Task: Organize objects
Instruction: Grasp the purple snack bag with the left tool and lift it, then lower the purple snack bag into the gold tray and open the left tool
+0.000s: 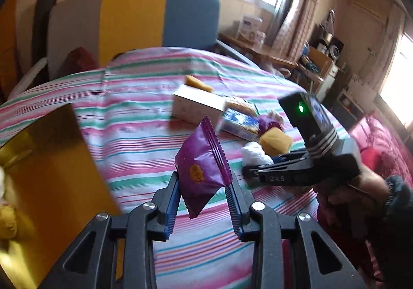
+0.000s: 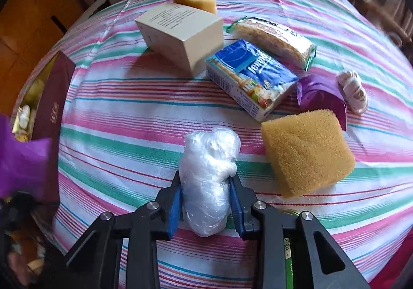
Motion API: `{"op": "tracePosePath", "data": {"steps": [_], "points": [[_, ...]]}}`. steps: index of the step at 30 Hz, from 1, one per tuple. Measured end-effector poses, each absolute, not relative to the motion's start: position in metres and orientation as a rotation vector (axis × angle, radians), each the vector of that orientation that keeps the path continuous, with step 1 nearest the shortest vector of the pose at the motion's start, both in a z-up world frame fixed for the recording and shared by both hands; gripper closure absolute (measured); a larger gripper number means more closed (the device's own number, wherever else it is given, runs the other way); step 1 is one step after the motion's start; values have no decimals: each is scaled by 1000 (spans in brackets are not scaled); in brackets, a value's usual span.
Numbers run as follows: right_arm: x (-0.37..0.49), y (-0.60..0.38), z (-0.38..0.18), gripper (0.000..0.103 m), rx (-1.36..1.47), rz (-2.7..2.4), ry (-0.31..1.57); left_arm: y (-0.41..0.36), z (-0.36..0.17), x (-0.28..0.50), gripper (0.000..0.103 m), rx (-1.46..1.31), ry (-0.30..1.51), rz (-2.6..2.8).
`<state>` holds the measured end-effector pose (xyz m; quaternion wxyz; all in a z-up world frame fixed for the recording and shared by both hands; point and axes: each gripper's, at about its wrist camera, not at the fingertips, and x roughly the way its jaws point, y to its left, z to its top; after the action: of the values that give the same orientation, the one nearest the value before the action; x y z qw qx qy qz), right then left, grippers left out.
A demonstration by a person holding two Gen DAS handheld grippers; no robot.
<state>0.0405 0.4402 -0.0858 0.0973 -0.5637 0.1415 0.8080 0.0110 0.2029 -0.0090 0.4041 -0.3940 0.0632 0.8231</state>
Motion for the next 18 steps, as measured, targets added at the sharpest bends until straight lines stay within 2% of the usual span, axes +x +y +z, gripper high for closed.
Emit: {"op": "tracePosePath", "data": {"steps": [5, 12, 18], "points": [[41, 436, -85, 69, -1667, 2397, 387, 138, 6, -3, 69, -1025, 91, 2193], [41, 434, -84, 69, -1668, 2398, 354, 38, -14, -25, 69, -1199, 32, 2393], [42, 433, -83, 69, -1665, 2397, 331, 1, -33, -33, 69, -1286, 35, 2470]]}}
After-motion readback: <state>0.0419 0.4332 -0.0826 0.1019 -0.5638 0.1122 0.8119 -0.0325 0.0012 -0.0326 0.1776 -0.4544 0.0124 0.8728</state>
